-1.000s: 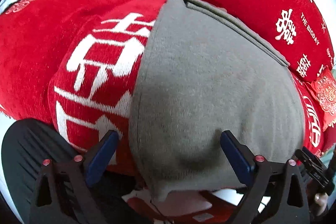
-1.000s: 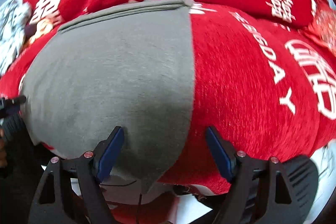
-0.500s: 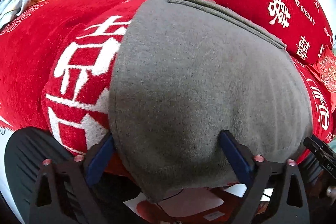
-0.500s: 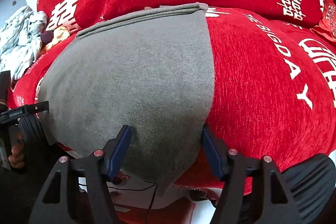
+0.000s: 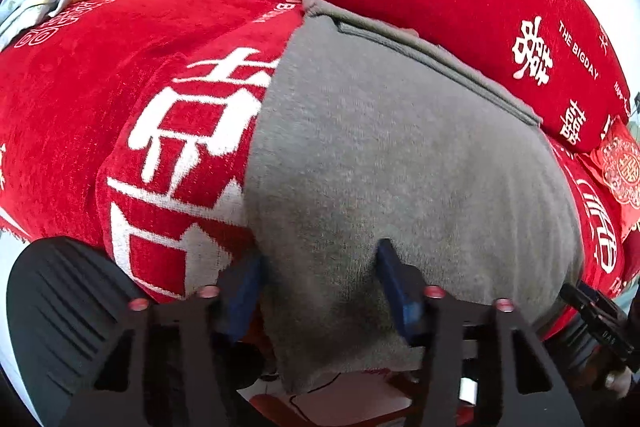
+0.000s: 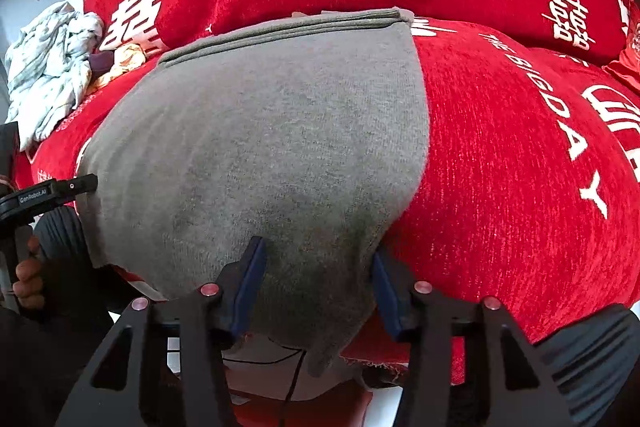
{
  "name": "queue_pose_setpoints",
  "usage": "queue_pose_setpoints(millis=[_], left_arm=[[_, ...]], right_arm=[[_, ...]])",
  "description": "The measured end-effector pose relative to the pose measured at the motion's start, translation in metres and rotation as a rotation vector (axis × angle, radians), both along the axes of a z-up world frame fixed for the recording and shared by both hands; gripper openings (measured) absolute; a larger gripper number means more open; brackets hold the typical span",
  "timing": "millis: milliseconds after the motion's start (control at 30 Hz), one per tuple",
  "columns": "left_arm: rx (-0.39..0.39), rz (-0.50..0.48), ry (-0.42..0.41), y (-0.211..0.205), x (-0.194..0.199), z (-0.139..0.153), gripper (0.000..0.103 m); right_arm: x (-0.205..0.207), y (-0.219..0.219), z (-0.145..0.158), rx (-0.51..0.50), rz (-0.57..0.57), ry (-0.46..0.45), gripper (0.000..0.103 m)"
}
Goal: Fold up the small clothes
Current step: 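Grip the folded hem edge with both tools and lift it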
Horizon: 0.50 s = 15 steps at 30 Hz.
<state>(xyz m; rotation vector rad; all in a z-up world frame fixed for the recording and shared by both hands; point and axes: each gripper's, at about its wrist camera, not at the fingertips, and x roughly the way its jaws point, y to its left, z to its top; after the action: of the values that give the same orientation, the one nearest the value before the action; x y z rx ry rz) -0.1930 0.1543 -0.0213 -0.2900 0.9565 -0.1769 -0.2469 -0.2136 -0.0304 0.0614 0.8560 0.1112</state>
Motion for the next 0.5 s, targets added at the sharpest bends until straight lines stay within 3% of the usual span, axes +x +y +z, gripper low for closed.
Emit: queue_pose_setpoints(millis=[67, 200, 333, 367, 400, 433, 467, 500], left_arm=[[0.012, -0.019, -0.010, -0.004, -0.002, 0.003, 0.036], [0.011, -0.034, 0.002, -0.008, -0.003, 0.003, 0.037], [0.009, -0.038, 0.005, -0.008, -0.003, 0.003, 0.039], [0.010, -0.042, 0.006, -0.008, -0.003, 0.003, 0.038], [0.010, -0.041, 0.005, -0.008, -0.003, 0.004, 0.029], [0.001, -0.044, 0.003, -0.007, -0.004, 0.004, 0.023], [-0.019, -0.051, 0.004, -0.005, -0.004, 0.005, 0.016], [-0.026, -0.051, 0.006, -0.005, -0.004, 0.006, 0.016]], right_arm=[[-0.001, 0.000, 0.000, -0.008, -0.005, 0.001, 0.049], [-0.002, -0.010, 0.001, 0.048, -0.019, 0.000, 0.046], [0.000, -0.008, 0.001, 0.034, -0.011, 0.004, 0.048], [0.000, -0.006, 0.000, 0.016, -0.011, 0.006, 0.049], [0.000, -0.004, 0.000, 0.004, -0.008, 0.006, 0.047], [0.000, -0.003, 0.000, -0.010, -0.008, 0.006, 0.042], [0.000, -0.003, 0.000, -0.016, -0.015, 0.004, 0.015], [0.000, -0.007, 0.001, 0.014, -0.010, 0.006, 0.014]])
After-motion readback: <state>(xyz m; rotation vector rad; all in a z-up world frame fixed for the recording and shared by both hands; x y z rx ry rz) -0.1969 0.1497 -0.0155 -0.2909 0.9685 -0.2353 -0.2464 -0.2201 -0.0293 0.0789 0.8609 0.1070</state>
